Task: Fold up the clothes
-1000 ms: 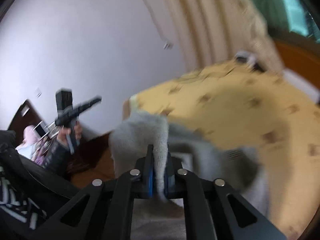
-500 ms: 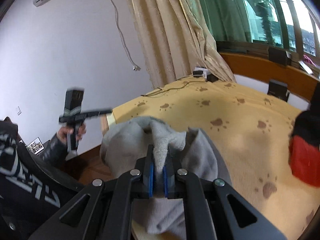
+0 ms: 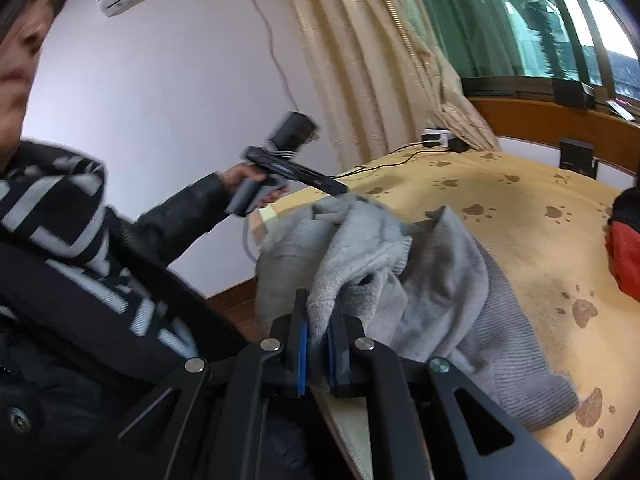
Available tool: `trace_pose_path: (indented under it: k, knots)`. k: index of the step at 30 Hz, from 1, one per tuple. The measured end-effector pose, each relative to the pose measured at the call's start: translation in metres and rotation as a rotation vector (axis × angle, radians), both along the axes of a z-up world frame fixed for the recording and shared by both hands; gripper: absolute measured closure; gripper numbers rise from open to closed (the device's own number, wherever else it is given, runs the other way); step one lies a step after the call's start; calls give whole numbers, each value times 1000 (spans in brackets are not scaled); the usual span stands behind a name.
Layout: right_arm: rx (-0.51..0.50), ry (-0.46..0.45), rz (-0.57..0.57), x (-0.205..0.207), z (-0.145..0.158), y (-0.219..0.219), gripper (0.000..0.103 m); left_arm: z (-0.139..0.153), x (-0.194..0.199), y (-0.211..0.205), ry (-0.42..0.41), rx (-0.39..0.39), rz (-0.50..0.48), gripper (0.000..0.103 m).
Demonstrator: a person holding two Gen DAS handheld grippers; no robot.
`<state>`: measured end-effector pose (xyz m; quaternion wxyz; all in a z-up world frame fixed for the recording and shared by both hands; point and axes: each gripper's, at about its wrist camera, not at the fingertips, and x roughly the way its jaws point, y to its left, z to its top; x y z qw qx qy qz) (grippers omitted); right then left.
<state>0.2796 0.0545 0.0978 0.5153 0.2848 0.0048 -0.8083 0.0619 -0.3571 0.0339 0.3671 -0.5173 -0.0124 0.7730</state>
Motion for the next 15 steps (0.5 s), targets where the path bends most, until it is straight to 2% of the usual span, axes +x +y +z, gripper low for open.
trace_pose_path:
  k: [7, 9, 10, 11, 13, 15]
  knots:
    - [18, -21, 20, 11, -7, 2, 95, -20, -21, 6, -86, 83, 7, 23]
    - [15, -24, 0, 13, -7, 7, 95, -27, -22, 13, -101, 60, 7, 23]
    - [15, -25, -11, 12, -7, 9, 95, -28, -18, 16, -99, 47, 2, 27]
    - [15, -25, -23, 11, -8, 11, 95, -29, -15, 18, -98, 53, 0, 32]
    - [17, -27, -50, 7, -9, 15, 95, -27, -8, 19, -90, 68, 23, 65]
    - [13, -35, -81, 0, -13, 20, 95, -20, 1, 16, -58, 78, 65, 79]
